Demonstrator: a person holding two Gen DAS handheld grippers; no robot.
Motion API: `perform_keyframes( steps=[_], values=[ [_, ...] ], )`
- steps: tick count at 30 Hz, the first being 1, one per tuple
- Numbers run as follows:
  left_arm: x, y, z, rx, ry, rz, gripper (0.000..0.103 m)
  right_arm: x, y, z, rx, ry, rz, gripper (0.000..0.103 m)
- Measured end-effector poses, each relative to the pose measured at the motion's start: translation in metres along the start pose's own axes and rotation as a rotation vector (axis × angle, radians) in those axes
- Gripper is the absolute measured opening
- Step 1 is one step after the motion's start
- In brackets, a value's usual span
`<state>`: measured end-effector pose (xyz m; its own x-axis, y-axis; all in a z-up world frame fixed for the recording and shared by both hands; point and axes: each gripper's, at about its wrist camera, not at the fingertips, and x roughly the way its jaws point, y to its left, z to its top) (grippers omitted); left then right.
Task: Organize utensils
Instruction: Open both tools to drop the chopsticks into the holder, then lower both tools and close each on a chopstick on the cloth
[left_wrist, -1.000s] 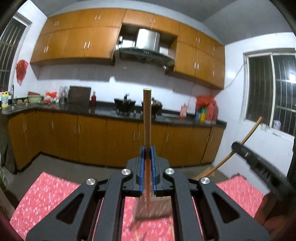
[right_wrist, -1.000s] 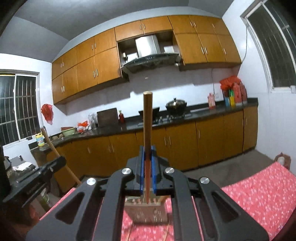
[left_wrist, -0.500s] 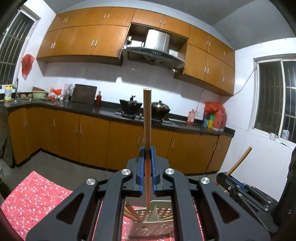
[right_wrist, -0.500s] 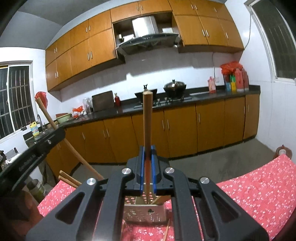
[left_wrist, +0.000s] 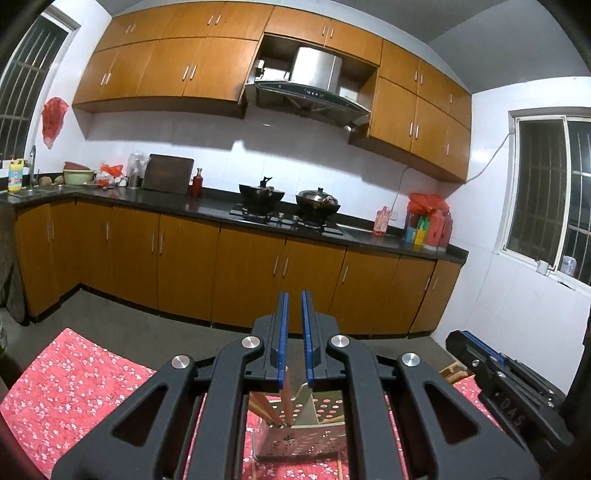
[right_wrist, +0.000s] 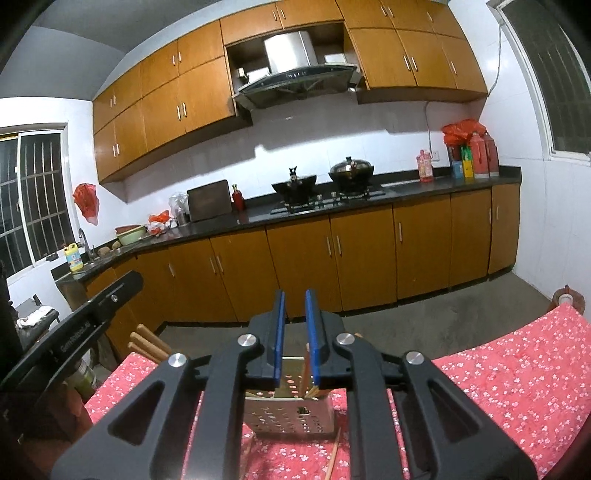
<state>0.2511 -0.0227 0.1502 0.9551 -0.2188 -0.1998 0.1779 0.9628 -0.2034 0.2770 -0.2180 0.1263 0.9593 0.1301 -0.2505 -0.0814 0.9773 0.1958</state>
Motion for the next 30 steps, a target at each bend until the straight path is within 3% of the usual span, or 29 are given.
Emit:
perform_keyframes(
  steps=[6, 9, 15, 21, 24, 27, 30],
  values=[
    [-0.038, 0.012, -0.002, -0.011, -0.018, -0.021, 0.008, -0.045, -0.009, -0.012, -0.017, -0.018, 0.005, 0.02],
    [-0.058, 0.024, -0.019, 0.001, 0.009, -0.015, 0.009, -0.054, -0.018, -0.041, -0.023, 0.044, -0.014, 0.02],
    [-0.057, 0.049, -0.087, 0.045, 0.2, 0.069, 0.013, -0.029, -0.042, -0.131, 0.026, 0.329, -0.078, 0.02],
    [-0.047, 0.057, -0.147, 0.049, 0.386, 0.116, 0.013, -0.011, -0.028, -0.199, 0.046, 0.535, -0.041, 0.021],
    [-0.046, 0.055, -0.167, 0.042, 0.436, 0.1, 0.015, -0.006, -0.018, -0.217, 0.036, 0.585, -0.028, 0.02],
    [-0.046, 0.053, -0.18, 0.036, 0.468, 0.089, 0.029, -0.002, -0.011, -0.231, 0.019, 0.627, -0.033, 0.02],
    [-0.046, 0.046, -0.189, 0.041, 0.491, 0.073, 0.029, -0.001, -0.008, -0.237, -0.015, 0.625, -0.054, 0.017]
  ],
)
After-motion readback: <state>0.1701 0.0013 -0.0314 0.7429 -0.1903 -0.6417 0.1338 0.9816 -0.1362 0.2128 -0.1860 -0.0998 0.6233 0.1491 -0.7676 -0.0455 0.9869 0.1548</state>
